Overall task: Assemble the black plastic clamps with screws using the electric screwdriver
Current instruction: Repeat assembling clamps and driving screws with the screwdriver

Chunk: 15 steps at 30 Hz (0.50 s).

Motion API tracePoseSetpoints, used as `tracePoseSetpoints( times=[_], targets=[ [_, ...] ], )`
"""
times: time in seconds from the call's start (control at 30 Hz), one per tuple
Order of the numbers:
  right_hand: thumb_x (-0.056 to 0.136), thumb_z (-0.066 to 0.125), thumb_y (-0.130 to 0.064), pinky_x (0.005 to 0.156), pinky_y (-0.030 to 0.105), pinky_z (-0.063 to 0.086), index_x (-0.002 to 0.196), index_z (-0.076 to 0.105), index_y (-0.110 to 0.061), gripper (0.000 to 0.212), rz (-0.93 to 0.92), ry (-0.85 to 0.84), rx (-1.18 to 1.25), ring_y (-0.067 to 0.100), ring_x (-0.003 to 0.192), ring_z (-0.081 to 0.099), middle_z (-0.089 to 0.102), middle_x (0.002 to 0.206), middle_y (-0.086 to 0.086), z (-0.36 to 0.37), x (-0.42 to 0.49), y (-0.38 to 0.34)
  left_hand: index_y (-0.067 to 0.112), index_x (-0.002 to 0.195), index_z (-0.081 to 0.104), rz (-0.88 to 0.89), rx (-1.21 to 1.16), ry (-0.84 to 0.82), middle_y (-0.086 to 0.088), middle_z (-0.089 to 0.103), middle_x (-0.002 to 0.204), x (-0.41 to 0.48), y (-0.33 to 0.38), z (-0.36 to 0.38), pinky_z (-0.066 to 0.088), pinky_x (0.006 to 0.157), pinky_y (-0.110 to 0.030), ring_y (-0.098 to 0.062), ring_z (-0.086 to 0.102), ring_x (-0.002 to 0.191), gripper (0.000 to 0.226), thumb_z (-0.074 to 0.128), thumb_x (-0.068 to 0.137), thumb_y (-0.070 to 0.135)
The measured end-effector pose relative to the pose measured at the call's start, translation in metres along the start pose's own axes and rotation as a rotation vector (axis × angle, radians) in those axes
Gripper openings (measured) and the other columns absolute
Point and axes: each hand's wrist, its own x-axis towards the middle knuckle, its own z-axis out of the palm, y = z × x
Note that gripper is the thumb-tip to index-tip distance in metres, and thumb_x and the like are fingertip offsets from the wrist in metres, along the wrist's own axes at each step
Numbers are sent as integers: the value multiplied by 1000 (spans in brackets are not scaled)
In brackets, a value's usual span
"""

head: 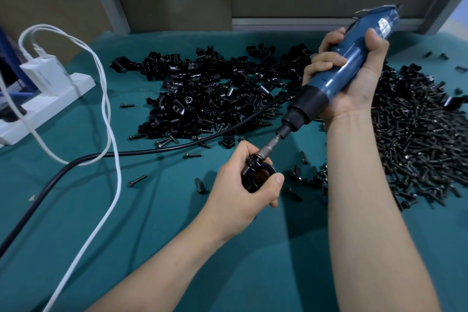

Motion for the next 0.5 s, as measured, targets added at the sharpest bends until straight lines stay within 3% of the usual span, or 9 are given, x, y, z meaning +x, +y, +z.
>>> tracePoseSetpoints(
  times=[0.33,0.5],
  targets=[
    [78,51,-38,41,17,42,89,52,-12,28,15,3,5,6,40,48,60,78,-4,-2,1,2,20,87,44,6,-10,-5,0,61,58,0,-1,-1,37,50,-10,-1,47,43,28,62,74,37],
    [78,51,-38,41,18,43,87,53,-13,27,11,5,7,6,40,48,58,72,-3,-2,2,2,22,86,44,4,-10,-3,0,61,58,1,-1,-1,37,49,-11,-1,46,43,27,62,74,38]
  ],
)
